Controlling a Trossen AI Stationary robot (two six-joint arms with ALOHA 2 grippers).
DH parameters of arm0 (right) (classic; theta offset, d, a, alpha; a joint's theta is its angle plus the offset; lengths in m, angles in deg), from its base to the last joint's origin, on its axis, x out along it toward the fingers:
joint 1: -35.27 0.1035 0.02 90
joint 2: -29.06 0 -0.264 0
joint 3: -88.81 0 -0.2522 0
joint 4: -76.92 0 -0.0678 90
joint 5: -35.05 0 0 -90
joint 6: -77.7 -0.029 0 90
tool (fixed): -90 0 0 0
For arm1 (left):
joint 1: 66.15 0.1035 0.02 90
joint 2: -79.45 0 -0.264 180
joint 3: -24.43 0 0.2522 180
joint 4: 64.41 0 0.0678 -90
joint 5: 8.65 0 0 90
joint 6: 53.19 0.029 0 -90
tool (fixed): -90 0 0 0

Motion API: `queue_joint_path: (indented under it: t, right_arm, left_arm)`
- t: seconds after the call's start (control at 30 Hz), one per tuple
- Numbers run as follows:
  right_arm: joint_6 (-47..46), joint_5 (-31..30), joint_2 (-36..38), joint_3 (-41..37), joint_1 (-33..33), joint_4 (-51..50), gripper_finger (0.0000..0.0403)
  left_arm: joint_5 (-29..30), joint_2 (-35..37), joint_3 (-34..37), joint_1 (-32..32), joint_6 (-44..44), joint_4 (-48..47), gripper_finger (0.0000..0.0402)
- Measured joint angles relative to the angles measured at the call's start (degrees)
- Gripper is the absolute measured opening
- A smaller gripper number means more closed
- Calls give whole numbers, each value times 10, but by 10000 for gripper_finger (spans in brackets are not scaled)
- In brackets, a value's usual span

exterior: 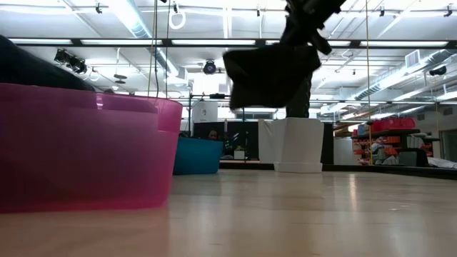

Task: Pick & Place hat
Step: Put the black cap into the blue bin

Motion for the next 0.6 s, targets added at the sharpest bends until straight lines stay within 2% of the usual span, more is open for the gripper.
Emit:
queue_joint_path:
  t: [0.2, 0.43, 0.5, 0.6]
  right_arm:
    - [-7, -27, 24, 0, 0, 103, 0]
    - [12, -26, 26, 0, 0, 206, 0]
    - [5, -19, 26, 0, 0, 217, 0]
    - [-10, -12, 26, 0, -3, 238, 0]
  left_arm:
    - [-61, 0, 0, 0, -84, 18, 336]
    - [-144, 0, 0, -1, -103, 83, 336]
    - [-151, 0, 0, -5, -84, 115, 336]
    - [-151, -4, 0, -13, 19, 178, 336]
